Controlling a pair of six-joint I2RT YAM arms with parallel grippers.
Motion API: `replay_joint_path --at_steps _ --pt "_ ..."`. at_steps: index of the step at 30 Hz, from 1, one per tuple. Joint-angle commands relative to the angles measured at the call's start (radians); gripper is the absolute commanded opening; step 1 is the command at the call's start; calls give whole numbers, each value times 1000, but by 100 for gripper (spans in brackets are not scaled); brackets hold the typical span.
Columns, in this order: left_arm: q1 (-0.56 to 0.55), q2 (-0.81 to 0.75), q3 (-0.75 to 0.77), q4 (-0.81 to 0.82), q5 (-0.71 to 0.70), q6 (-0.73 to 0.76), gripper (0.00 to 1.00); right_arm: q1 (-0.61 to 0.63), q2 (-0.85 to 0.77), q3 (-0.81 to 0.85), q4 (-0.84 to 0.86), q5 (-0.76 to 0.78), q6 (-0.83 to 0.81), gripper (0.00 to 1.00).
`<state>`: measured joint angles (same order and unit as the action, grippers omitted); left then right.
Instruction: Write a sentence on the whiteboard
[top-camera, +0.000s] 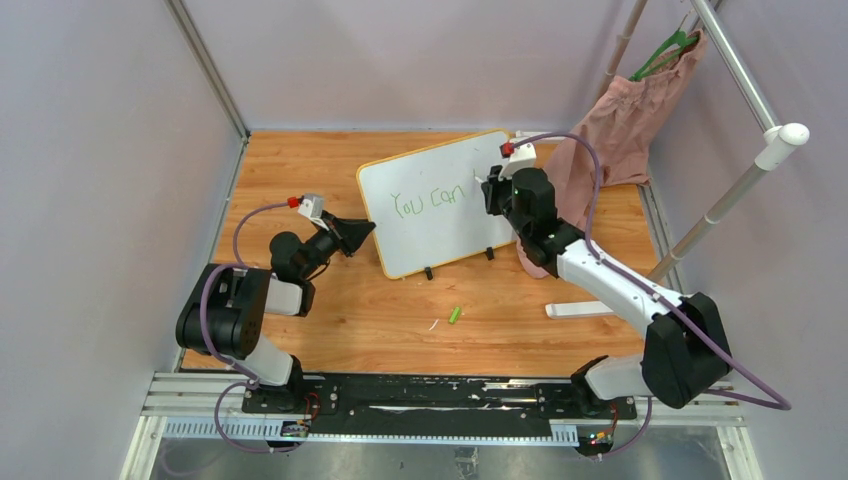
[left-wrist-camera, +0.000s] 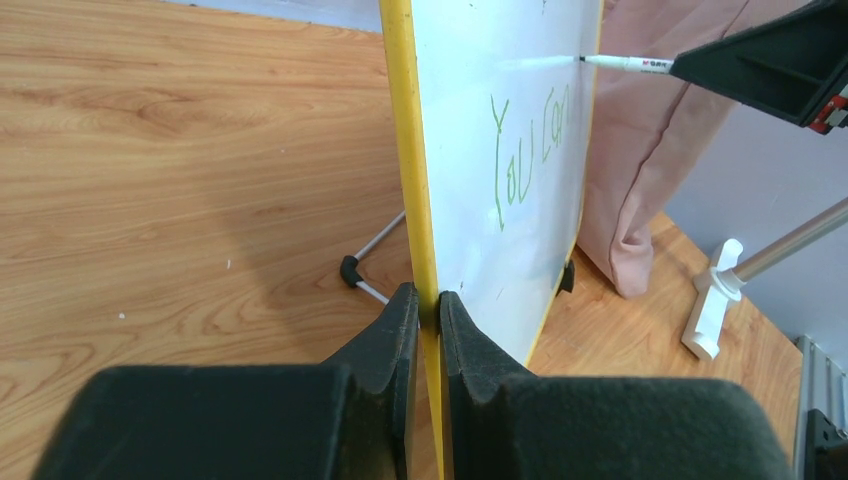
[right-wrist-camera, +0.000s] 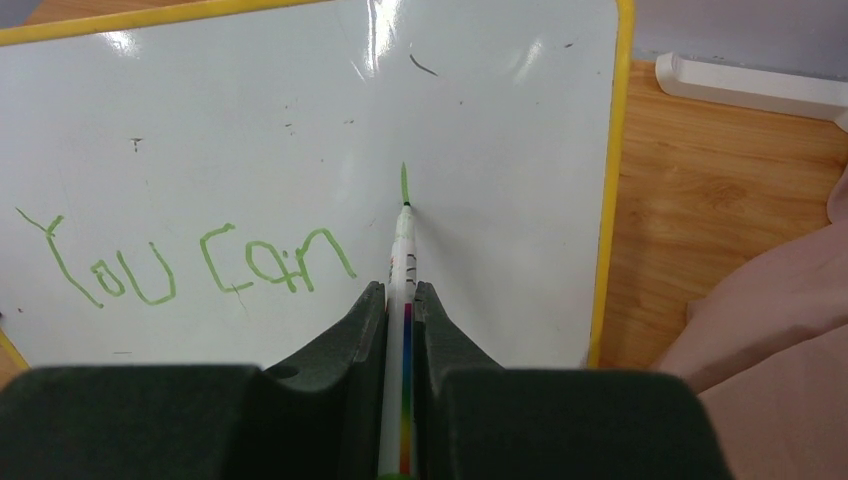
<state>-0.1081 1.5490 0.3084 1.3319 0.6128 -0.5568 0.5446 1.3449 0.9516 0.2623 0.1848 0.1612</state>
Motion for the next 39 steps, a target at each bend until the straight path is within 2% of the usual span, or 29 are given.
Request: replay_joint_path --at_steps 1,17,39 --pt "-12 -6 5 -40 -10 45 0 -14 -23 -47 3 16 21 0" --pt "-12 -7 5 -40 -9 45 0 -14 -48 -115 1 6 39 0" --pt "-16 -9 6 -44 -8 47 0 -4 -2 8 -29 -20 19 0"
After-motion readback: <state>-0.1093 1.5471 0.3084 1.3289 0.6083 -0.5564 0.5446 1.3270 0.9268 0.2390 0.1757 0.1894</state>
